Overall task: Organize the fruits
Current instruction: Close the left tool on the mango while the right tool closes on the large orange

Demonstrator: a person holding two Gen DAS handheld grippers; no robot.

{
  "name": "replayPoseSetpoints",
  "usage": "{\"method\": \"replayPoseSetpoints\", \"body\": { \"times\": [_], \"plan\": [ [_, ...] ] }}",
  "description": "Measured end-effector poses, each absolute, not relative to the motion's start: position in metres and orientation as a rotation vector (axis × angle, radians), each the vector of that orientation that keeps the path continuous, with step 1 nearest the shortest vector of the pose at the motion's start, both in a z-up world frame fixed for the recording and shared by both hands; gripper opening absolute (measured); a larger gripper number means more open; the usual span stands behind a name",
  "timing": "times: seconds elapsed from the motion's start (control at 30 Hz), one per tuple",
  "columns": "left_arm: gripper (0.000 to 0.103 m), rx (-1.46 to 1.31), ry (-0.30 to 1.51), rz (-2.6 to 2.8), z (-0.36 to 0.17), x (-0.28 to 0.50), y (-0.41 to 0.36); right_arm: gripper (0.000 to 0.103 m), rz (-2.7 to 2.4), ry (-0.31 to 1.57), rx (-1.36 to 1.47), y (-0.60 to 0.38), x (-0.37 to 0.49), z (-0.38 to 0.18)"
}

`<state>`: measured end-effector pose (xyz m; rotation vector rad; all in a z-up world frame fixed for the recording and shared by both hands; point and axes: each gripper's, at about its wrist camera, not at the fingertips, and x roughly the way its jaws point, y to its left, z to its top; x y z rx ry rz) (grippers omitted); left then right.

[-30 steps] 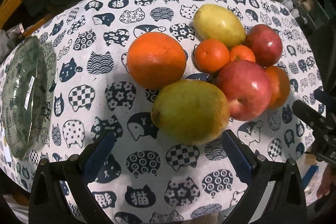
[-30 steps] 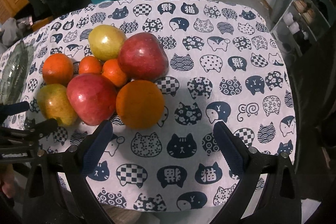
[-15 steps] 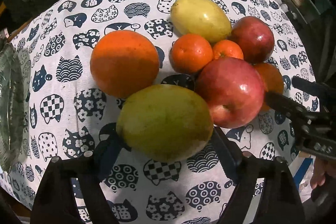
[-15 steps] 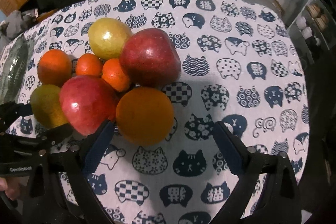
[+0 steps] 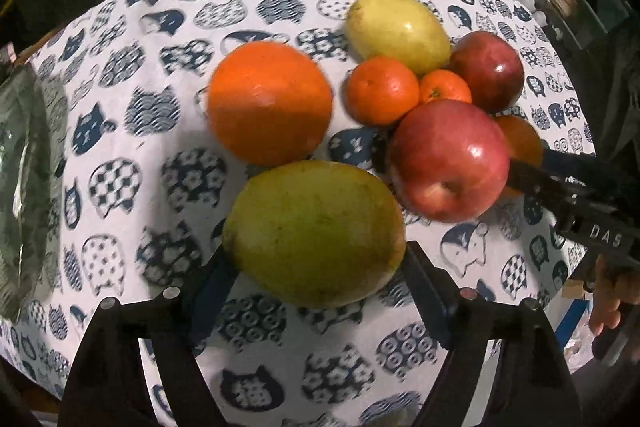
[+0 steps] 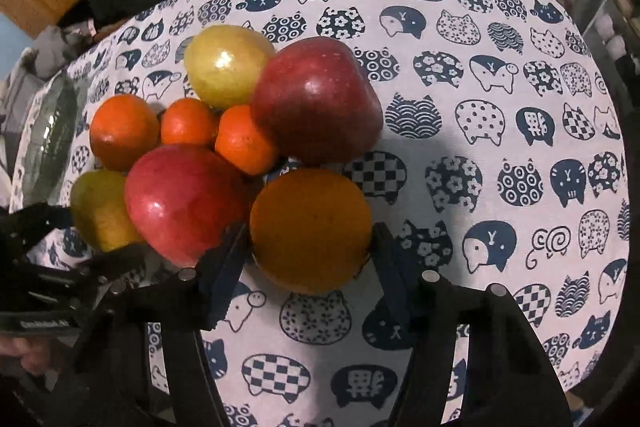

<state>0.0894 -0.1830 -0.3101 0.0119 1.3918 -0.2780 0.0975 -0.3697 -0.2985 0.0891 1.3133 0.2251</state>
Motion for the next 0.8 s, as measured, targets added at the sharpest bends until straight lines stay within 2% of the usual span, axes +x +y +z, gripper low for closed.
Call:
{"method": "replayPoseSetpoints", "body": {
  "times": [0.17, 0.3, 0.4, 0.43, 0.47, 0.8],
  "plan": [
    [0.083, -0.005, 1.393, -0.266, -0.308, 0.087, -0.164, 0.062, 0.202, 1.291, 0.058, -0.368, 0.095, -0.296],
    [0.084, -0.019, 1.384, -0.276, -0.305, 0.082, -0.162, 0.071, 0.193, 1.311, 0.048, -0.369, 0.101, -0.302],
    [0.084, -0.033, 1.387, -0.282, -0.305, 0.080, -0.157, 0.071, 0.205, 1.310, 0.059, -0.368, 0.105, -0.305],
    [0.083, -0.035, 1.387, -0.283, -0.305, 0.081, -0.159, 0.070, 0.213, 1.311, 0.072, -0.369, 0.105, -0.307],
    [0.083, -0.036, 1.387, -0.287, -0.304, 0.081, -0.157, 0.063, 0.225, 1.316, 0.090, -0.370, 0.104, -0.308],
    [0.081, -0.042, 1.365, -0.268, -0.297, 0.084, -0.156, 0.060, 0.190, 1.276, 0.024, -0.360, 0.090, -0.299]
  ]
}}
